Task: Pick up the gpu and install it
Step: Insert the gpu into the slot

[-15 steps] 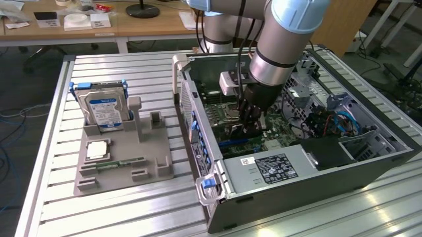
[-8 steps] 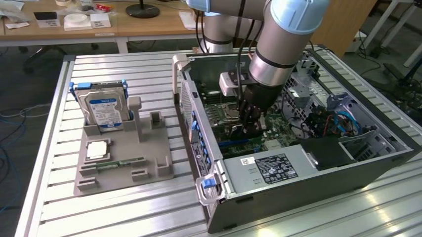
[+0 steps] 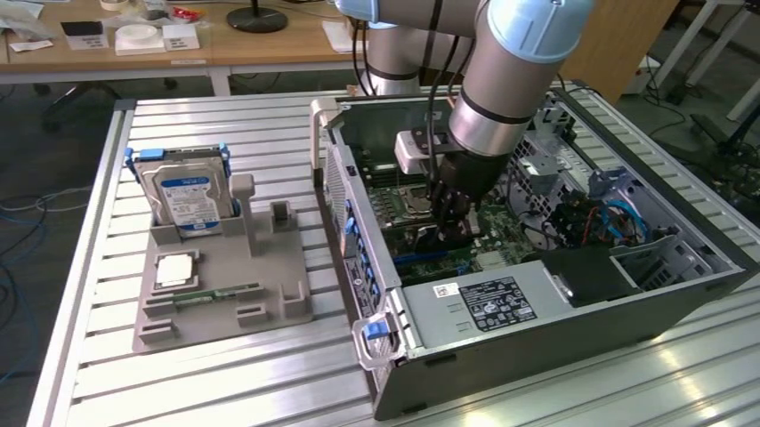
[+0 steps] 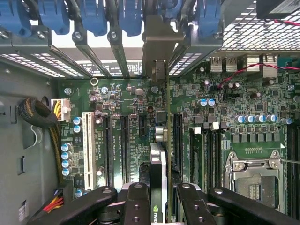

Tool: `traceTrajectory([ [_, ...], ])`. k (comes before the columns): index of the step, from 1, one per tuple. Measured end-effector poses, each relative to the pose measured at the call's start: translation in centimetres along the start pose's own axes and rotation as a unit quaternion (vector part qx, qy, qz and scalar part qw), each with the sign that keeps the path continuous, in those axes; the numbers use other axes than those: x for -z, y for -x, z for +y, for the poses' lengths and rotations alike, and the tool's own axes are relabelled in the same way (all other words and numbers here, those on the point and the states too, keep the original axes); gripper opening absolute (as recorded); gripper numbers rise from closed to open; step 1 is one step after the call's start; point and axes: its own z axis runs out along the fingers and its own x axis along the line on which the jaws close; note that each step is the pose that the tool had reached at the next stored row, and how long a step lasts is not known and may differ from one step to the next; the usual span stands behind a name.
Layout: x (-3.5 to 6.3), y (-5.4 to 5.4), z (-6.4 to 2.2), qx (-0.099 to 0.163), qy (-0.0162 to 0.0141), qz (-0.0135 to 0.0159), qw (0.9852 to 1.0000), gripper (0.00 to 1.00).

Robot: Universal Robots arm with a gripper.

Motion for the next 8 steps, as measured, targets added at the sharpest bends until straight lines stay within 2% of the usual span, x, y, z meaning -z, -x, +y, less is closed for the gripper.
traceTrajectory([
  [8, -0.12, 0.00, -0.01, -0.009, -0.0004, -0.0004, 1.0000, 0.27],
])
